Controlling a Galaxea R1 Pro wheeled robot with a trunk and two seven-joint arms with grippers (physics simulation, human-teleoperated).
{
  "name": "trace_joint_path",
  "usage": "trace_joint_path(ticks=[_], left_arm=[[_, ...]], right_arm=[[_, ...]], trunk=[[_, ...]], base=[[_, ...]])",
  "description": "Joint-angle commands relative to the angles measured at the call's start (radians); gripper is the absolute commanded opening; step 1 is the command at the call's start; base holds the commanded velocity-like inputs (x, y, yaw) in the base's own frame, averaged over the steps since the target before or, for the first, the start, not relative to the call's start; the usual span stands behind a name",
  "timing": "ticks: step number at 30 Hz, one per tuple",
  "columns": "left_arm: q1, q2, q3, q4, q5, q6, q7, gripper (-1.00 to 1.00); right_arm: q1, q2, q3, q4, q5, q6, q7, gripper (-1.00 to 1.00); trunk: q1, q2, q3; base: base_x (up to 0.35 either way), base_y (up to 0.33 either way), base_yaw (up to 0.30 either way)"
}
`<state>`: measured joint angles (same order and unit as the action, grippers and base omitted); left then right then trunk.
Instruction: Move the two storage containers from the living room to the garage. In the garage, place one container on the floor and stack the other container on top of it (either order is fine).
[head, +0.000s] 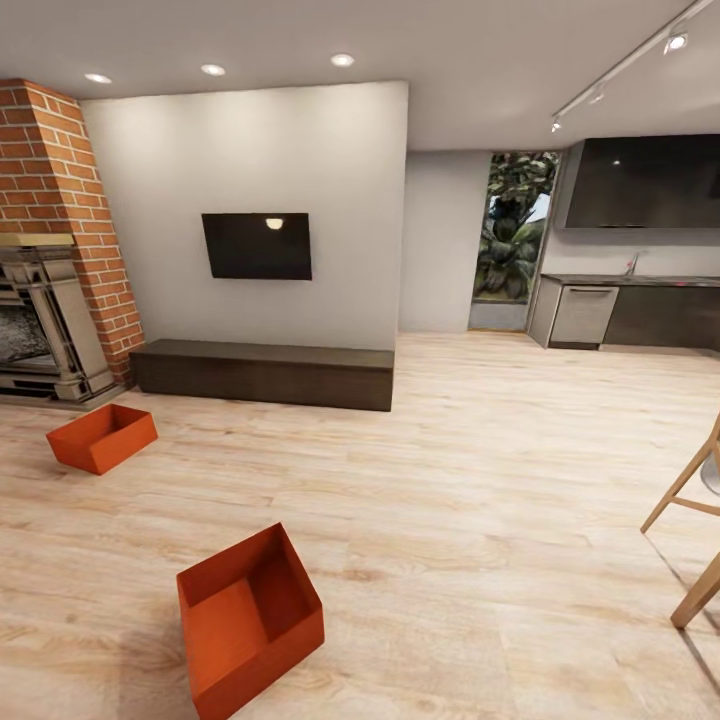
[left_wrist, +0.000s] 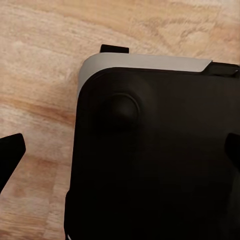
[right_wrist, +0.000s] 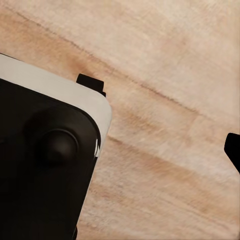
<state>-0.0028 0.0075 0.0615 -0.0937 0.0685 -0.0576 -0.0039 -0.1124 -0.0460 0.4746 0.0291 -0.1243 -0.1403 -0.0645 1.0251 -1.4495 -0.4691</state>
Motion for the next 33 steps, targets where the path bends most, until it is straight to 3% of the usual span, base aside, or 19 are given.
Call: trace_joint_path(ticks=[1, 11, 33], left_arm=[[0.000, 0.000, 0.004, 0.000, 0.007, -0.002, -0.001, 1.00], [0.000, -0.001, 0.004, 0.000, 0.007, -0.002, -0.001, 1.00], [0.000, -0.001, 0.004, 0.002, 0.007, -0.002, -0.001, 1.00]], right_arm=[[-0.001, 0.001, 0.009, 0.003, -0.011, -0.006, -0.001, 1.00], [-0.001, 0.001, 0.009, 0.003, -0.012, -0.005, 0.000, 1.00], [-0.001, 0.001, 0.009, 0.003, -0.013, -0.005, -0.001, 1.00]], trunk=[[0.000, 0.000, -0.001], [0.000, 0.000, -0.001], [0.000, 0.000, -0.001]], base=[[0.000, 0.000, 0.000], [0.017, 0.000, 0.156], [0.264, 0.000, 0.053]])
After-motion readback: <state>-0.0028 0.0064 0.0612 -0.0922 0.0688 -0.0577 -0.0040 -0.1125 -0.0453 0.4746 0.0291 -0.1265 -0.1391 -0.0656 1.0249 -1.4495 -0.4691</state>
